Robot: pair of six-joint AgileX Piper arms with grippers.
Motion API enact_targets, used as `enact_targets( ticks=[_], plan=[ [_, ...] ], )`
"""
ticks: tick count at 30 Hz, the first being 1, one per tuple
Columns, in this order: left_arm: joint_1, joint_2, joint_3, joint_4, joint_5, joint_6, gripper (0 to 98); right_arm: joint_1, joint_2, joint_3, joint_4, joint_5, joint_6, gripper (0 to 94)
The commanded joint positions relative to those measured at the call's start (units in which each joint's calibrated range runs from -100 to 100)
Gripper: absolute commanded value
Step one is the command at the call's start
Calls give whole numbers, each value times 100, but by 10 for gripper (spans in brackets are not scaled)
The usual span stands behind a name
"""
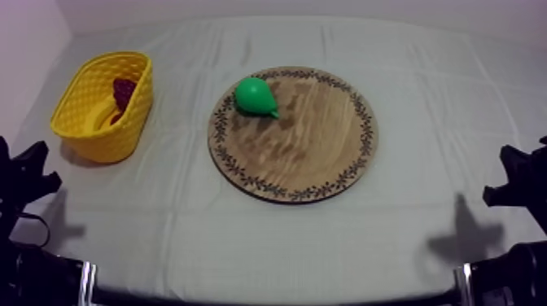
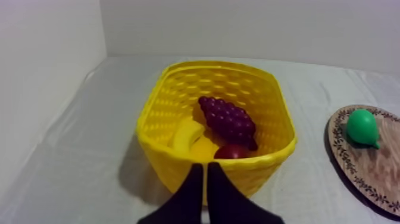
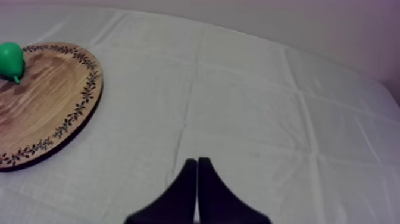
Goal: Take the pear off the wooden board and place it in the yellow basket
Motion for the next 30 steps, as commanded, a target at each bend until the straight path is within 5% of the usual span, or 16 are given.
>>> enact_targets(
  ticks=[1,22,30],
  plan=[
    [131,-4,37,-128,-249,-107,0,1,1,5,0,-6,0,5],
    [261,-9,-15,-171,-303,-94,0,8,1,5,0,-6,0,5],
    [391,944,-1146,-247,-329,63,0,8,1,5,0,-6,0,5]
  ],
)
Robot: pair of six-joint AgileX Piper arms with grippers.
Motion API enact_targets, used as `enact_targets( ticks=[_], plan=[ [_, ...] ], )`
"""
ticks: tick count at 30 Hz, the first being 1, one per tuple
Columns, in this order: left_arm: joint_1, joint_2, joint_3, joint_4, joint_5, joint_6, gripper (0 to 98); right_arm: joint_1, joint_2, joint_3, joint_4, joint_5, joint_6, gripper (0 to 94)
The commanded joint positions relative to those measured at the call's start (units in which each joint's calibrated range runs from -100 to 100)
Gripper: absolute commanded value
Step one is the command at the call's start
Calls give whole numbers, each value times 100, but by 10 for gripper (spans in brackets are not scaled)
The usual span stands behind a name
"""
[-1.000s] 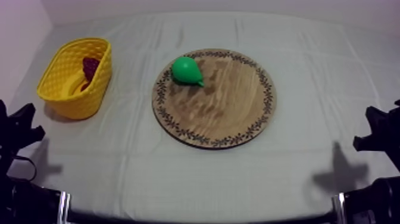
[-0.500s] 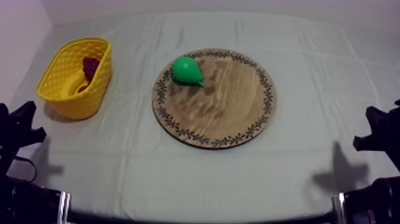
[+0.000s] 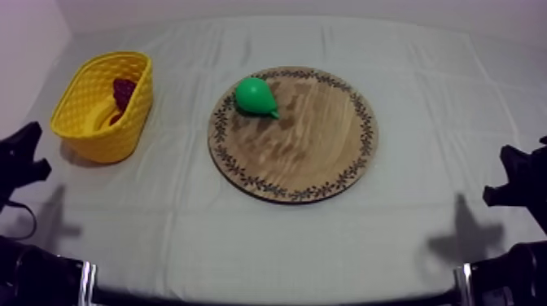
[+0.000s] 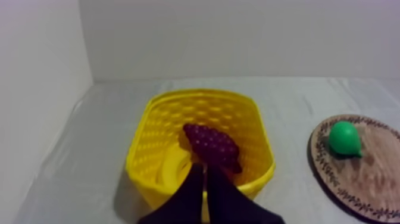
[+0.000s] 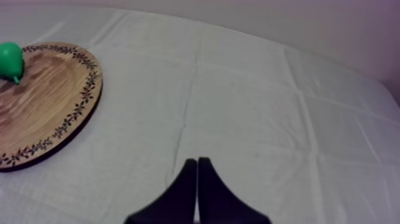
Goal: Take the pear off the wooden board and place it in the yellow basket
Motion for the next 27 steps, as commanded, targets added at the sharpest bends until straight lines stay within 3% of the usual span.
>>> enact_targets(
  ticks=[1,13,21,27],
  plan=[
    [79,586,-697,-7,-1,51,0,1,1,5,0,1,0,5],
    [521,2911,-3639,-70,852,189,0,1,1,5,0,1,-4,5],
    [1006,4098,-5178,-276,1512,528,0,1,1,5,0,1,-1,5],
    [1458,4824,-6044,-572,1884,856,0,1,1,5,0,1,0,5]
  ],
)
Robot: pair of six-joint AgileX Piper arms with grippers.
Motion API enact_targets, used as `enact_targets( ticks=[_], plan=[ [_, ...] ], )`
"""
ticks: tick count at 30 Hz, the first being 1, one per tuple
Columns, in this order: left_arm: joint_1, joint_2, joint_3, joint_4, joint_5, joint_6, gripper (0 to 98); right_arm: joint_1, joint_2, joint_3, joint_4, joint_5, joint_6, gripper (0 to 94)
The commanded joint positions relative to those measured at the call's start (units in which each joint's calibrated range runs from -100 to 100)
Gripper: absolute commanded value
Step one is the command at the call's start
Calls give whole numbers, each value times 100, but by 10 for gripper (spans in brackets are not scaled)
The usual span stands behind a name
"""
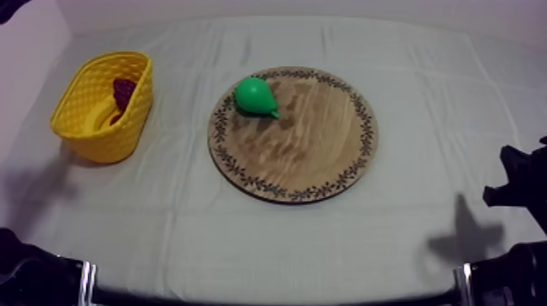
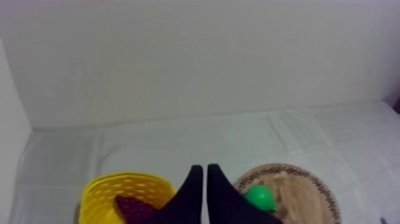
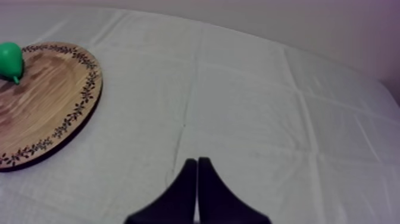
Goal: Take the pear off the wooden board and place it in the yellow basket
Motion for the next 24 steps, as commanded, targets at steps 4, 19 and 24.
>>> enact_targets(
  ticks=[4,19,24],
  plan=[
    [379,662,-787,-169,133,133,0,1,1,5,0,-8,2,5],
    [906,2017,-1731,-292,222,13,0,1,1,5,0,-8,2,5],
    [1088,2570,-2199,-375,698,180,0,1,1,5,0,-8,2,5]
  ],
)
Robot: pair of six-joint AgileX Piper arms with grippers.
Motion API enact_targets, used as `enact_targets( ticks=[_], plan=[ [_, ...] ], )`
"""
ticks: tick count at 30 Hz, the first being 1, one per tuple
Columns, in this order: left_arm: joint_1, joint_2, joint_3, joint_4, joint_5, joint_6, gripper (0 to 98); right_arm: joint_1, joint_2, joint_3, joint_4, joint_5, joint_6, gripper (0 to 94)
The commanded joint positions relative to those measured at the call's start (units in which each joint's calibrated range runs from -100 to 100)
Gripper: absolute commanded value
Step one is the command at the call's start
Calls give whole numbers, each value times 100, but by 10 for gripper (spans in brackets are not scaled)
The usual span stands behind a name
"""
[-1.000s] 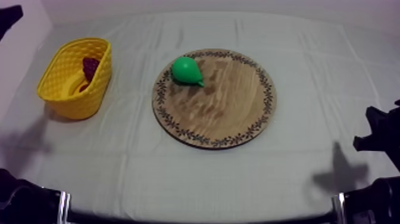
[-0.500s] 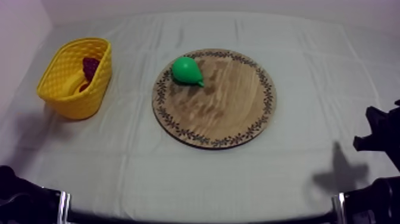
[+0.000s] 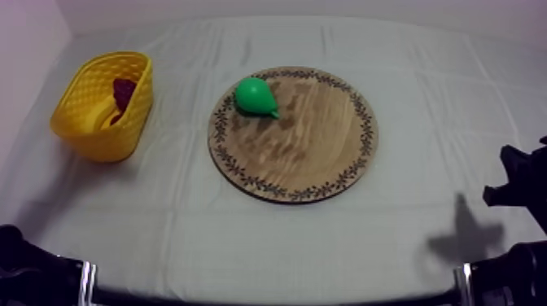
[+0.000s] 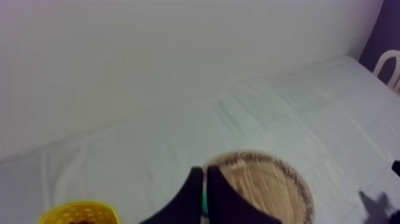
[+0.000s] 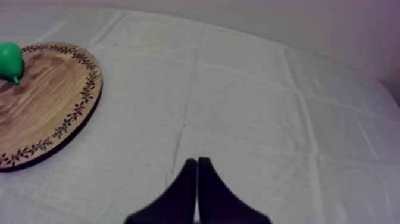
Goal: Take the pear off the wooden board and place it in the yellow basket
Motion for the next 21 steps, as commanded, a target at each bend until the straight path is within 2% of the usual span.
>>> enact_targets(
  ticks=[1,6,10,16,21],
  plan=[
    [82,327,-268,-21,284,83,0,1,1,5,0,6,2,5],
    [252,939,-691,-73,728,337,0,1,1,5,0,6,2,5],
    [313,1454,-865,-130,878,661,0,1,1,5,0,6,2,5],
    [356,2223,-1232,-124,1210,1057,0,1,1,5,0,6,2,5],
    [405,2806,-1533,-44,1559,1301,0,1,1,5,0,6,2,5]
  ],
)
